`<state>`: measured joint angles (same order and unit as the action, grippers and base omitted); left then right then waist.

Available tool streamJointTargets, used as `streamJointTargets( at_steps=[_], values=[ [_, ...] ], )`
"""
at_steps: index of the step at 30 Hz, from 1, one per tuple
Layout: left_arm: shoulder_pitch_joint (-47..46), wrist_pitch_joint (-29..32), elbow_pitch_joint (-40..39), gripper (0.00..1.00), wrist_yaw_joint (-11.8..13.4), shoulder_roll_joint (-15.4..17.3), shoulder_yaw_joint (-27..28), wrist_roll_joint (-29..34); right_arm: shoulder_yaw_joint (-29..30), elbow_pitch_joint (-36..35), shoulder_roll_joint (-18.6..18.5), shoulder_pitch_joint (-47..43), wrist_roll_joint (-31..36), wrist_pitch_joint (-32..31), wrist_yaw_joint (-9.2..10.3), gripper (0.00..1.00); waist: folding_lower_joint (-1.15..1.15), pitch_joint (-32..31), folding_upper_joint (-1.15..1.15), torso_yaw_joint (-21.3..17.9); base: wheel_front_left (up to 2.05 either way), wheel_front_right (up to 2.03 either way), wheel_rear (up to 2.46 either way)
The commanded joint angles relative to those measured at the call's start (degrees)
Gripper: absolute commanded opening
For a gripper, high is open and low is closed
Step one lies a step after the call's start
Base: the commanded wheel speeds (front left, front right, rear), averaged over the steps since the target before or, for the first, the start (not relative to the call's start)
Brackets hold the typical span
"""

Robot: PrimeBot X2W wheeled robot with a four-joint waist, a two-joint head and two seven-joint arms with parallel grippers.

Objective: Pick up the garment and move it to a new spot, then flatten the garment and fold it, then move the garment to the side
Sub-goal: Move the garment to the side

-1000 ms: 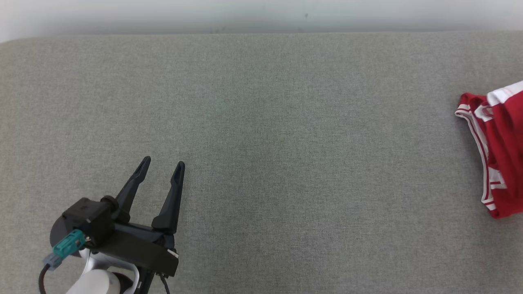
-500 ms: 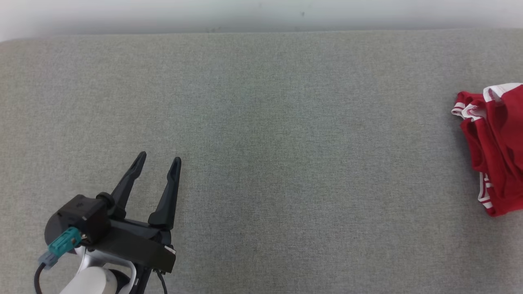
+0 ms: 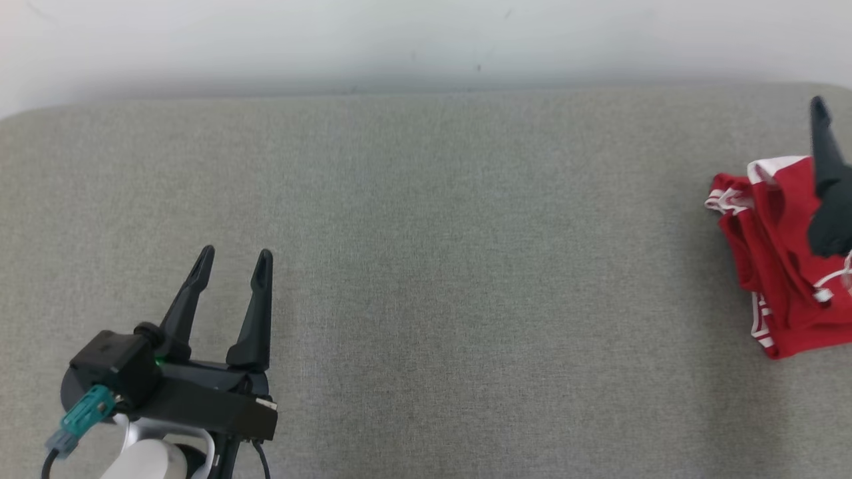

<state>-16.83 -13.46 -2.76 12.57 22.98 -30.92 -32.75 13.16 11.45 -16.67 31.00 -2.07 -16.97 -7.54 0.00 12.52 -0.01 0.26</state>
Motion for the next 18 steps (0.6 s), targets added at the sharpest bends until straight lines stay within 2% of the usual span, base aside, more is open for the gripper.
streamJointTargets(
  at_steps=[1, 5, 10, 18],
  values=[
    [1.0, -0.4, 0.1, 1.0, 0.3, 0.0, 0.6, -0.1, -0.8, -1.2, 0.4, -1.7, -1.7, 1.6, 0.1, 1.0, 0.0, -1.8, 0.01, -0.6, 0.0, 0.0, 0.0],
    [2.7, -1.0, 0.6, 1.0, 1.1, -0.4, 2.4, -1.1, -1.5, -5.1, 3.5, -5.7, -6.6, 6.7, 0.13, 1.0, 0.0, -3.7, 0.01, -1.3, 0.0, 0.0, 0.0],
    [3.9, -1.3, 0.4, 1.0, 2.0, -0.7, 4.1, -1.6, -1.4, -11.2, 7.1, -12.0, -8.8, 10.5, 0.11, 1.0, 0.0, -5.2, 0.01, -0.6, 0.0, 0.0, 0.0],
    [5.5, -0.1, 1.7, 1.0, 1.8, -0.3, 4.2, -3.1, -1.7, -18.7, 12.1, -22.8, -9.2, 11.7, 0.08, 1.0, 0.0, -8.6, 0.01, 2.7, 0.0, 0.0, 0.0]
  ],
)
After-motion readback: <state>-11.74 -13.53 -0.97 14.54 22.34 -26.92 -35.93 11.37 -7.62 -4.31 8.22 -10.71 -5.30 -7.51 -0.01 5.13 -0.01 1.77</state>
